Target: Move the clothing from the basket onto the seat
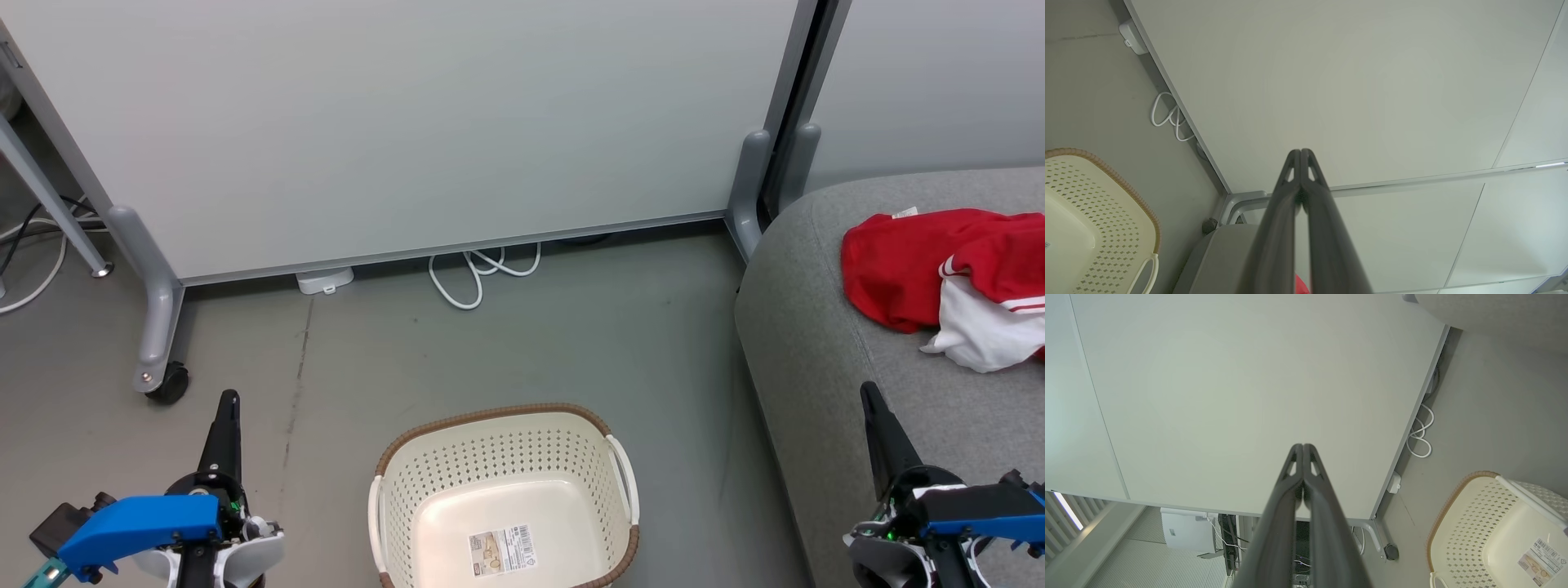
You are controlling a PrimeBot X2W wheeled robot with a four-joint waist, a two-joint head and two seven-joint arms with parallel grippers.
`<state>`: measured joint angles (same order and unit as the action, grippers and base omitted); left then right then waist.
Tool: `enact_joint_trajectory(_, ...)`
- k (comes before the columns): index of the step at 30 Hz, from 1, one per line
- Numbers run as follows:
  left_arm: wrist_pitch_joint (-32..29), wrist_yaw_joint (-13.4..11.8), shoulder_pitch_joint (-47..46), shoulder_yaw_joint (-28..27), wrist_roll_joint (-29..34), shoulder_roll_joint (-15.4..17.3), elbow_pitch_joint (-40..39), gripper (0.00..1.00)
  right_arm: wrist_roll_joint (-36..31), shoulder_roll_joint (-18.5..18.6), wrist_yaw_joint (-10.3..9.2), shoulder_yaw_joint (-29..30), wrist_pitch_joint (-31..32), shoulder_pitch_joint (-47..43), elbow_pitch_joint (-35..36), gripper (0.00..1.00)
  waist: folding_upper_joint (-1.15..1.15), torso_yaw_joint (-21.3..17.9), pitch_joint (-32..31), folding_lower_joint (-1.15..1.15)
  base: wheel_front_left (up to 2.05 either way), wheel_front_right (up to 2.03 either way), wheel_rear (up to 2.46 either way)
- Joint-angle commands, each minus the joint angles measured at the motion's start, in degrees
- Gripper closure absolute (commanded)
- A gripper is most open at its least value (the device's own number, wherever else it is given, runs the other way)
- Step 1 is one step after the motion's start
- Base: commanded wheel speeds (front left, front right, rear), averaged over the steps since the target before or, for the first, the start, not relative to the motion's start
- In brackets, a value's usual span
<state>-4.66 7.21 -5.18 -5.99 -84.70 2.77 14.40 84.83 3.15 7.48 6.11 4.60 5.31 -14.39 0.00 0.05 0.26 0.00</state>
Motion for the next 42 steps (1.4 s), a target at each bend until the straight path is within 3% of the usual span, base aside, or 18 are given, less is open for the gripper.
enact_joint_trajectory(1,-0.4,0.4,-1.1,-0.2,-1.1,0.2,-0.4,1.0,1.1,-0.2,0.02,0.2,0.5,0.9,0.4,1.0,0.0,0.0,0.0,0.0,0.0,0.0,0.0)
enact_joint_trajectory(18,-2.1,0.5,-1.4,-0.7,-8.0,0.2,-0.4,1.0,7.8,-0.4,0.02,0.5,2.2,1.3,0.5,1.0,0.0,0.0,-0.1,0.0,0.0,0.0,0.0)
enact_joint_trajectory(42,-2.1,0.4,-1.3,-0.6,-7.8,0.2,-0.4,1.0,7.6,-0.3,0.02,0.5,2.2,1.3,0.4,1.0,0.0,0.0,-0.1,0.0,0.0,0.0,0.0)
